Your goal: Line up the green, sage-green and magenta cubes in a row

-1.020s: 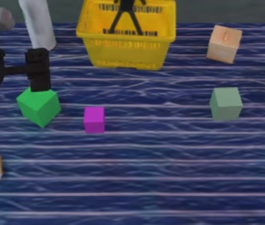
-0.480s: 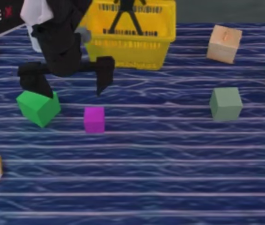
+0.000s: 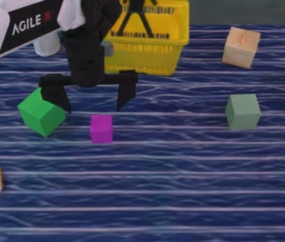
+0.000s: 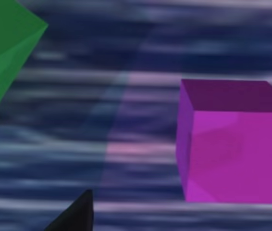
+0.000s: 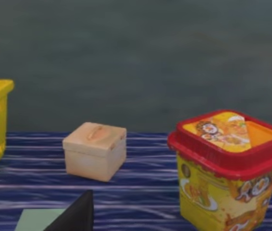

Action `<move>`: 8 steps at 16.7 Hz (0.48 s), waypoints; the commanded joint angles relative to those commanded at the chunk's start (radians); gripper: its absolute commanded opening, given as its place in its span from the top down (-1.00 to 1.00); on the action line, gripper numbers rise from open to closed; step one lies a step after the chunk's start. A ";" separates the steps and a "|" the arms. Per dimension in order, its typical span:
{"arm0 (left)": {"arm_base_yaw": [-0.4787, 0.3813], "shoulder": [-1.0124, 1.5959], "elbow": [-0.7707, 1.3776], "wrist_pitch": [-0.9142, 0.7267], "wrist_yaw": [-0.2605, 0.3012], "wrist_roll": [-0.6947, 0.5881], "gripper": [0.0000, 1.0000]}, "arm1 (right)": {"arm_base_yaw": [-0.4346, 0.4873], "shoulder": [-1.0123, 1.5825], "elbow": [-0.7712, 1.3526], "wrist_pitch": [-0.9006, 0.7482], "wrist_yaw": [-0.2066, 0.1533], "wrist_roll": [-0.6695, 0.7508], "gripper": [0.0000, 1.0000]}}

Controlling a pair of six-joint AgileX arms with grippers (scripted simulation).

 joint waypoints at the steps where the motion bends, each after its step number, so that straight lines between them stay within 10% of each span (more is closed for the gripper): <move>1: 0.000 0.000 0.000 0.000 0.000 0.000 -1.00 | 0.000 0.000 0.000 0.000 0.000 0.000 -1.00; 8: 0.003 0.039 -0.076 0.116 0.000 0.003 -1.00 | 0.000 0.000 0.000 0.000 0.000 0.000 -1.00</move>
